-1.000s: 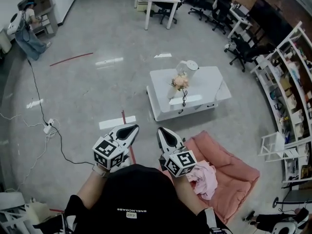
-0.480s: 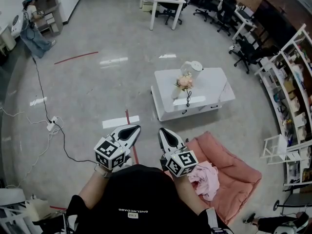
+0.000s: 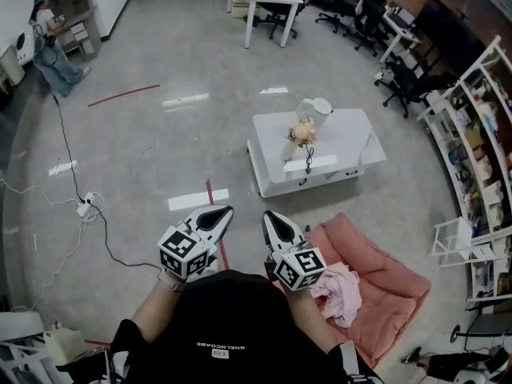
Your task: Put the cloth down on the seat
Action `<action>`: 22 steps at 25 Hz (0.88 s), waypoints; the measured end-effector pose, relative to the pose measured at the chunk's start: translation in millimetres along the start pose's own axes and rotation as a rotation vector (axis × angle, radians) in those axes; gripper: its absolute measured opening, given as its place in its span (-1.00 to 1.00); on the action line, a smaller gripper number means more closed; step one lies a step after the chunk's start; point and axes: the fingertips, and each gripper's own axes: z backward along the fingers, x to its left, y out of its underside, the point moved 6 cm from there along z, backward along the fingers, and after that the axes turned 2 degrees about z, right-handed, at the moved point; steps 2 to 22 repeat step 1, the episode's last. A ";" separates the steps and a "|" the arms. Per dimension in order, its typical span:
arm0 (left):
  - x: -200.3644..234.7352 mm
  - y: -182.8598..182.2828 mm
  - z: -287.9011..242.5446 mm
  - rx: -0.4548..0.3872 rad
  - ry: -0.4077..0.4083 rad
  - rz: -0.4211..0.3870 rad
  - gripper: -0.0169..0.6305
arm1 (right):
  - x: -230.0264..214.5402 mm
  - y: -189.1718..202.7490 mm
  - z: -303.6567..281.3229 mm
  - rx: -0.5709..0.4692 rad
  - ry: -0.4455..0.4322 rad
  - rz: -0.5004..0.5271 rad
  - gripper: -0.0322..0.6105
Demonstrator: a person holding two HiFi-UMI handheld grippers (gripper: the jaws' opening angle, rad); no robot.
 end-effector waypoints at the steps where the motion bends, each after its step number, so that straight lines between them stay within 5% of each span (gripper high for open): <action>1: -0.8 0.8 -0.4 0.003 0.000 -0.005 -0.90 | -0.3 0.7 0.9 0.000 0.003 0.000 -0.80; 22: -0.8 0.8 -0.4 0.003 0.000 -0.005 -0.90 | -0.3 0.7 0.9 0.000 0.003 0.000 -0.80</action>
